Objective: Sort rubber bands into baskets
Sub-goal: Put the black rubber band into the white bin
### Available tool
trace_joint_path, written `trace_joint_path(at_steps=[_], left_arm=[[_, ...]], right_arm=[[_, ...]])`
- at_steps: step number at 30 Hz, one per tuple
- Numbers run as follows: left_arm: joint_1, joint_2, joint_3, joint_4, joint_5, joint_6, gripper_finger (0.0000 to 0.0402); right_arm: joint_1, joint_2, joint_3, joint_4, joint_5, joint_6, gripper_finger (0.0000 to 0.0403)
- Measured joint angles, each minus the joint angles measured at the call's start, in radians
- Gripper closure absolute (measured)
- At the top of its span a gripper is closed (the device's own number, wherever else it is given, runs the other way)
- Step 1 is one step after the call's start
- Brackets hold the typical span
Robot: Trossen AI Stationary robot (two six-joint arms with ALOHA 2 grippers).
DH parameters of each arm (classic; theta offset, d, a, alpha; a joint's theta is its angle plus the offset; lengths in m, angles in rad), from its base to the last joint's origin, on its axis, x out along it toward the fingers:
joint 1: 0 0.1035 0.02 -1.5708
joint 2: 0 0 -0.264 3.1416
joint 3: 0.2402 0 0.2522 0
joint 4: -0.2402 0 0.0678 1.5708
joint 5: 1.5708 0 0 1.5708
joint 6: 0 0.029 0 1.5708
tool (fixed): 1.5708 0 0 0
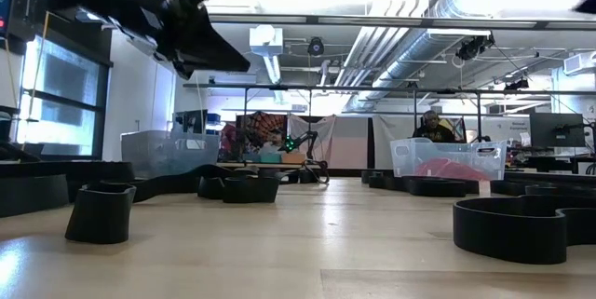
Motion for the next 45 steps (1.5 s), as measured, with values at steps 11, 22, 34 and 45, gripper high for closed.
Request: trace_joint_path(at_steps=[11,22,34,45], left_arm=[[0.138,0.0,0.069,-0.291,0.138,0.044,0.0401],[0.19,0.0,0.17,-0.591,0.179,0.105,0.0401],[0.09,0.007,0.168,-0.453,0.099,0.097,0.039],[0.049,0.007,0.168,-0.346,0.066,0.077,0.0401]], right_arm=[[-0.321,0.0,-0.002,0.255,-0.018,-0.623,0.0403],[-0.587,0.0,-0.144,0.734,-0.19,-1.054,0.0403],[-0.667,0.0,-0.254,0.814,-0.09,-0.794,0.0402],[-0.684,0.036,-0.264,0.73,0.045,-0.497,0.0307]])
